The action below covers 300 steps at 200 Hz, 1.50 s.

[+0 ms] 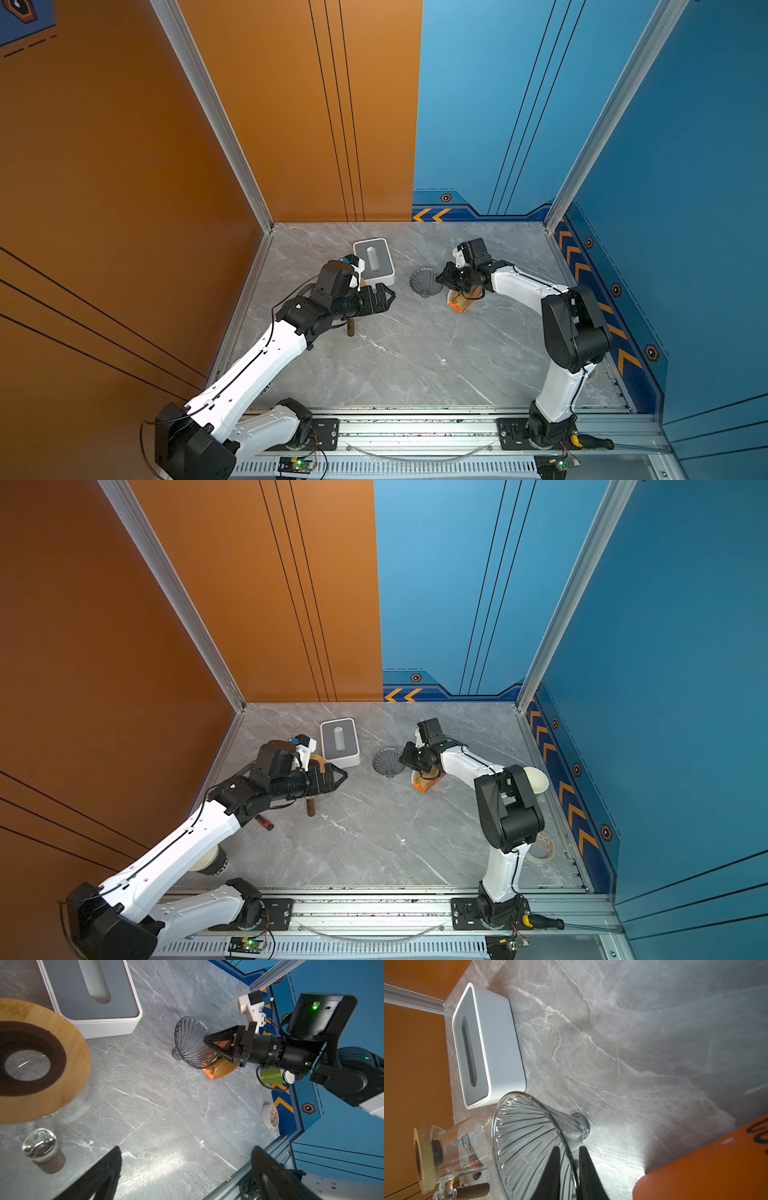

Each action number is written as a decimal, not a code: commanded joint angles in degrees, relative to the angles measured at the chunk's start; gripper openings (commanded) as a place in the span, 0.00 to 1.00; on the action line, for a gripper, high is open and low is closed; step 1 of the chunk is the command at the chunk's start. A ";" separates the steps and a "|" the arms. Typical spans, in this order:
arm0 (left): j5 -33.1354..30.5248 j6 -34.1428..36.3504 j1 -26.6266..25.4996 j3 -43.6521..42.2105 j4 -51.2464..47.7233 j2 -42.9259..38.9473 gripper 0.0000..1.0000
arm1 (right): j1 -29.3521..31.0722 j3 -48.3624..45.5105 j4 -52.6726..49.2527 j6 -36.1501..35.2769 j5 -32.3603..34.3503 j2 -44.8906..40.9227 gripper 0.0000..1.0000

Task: Place the coffee filter in the dripper
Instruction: 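Close the right gripper on the ribbed glass dripper's rim, then carry the glass dripper over the carafe while the left gripper returns beside it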

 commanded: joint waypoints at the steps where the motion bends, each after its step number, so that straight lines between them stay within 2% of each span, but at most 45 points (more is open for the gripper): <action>1: -0.34 1.14 0.27 -0.56 0.54 -0.87 0.98 | 0.38 1.44 0.48 0.12 -0.19 1.19 0.16; 154: -0.34 1.06 0.27 -0.44 0.55 -0.80 0.98 | 0.40 1.44 0.30 0.00 -0.19 1.36 0.09; 300: -0.06 1.85 0.62 0.51 0.02 -0.19 0.98 | 0.81 2.03 -0.96 -0.41 -0.17 -1.31 0.10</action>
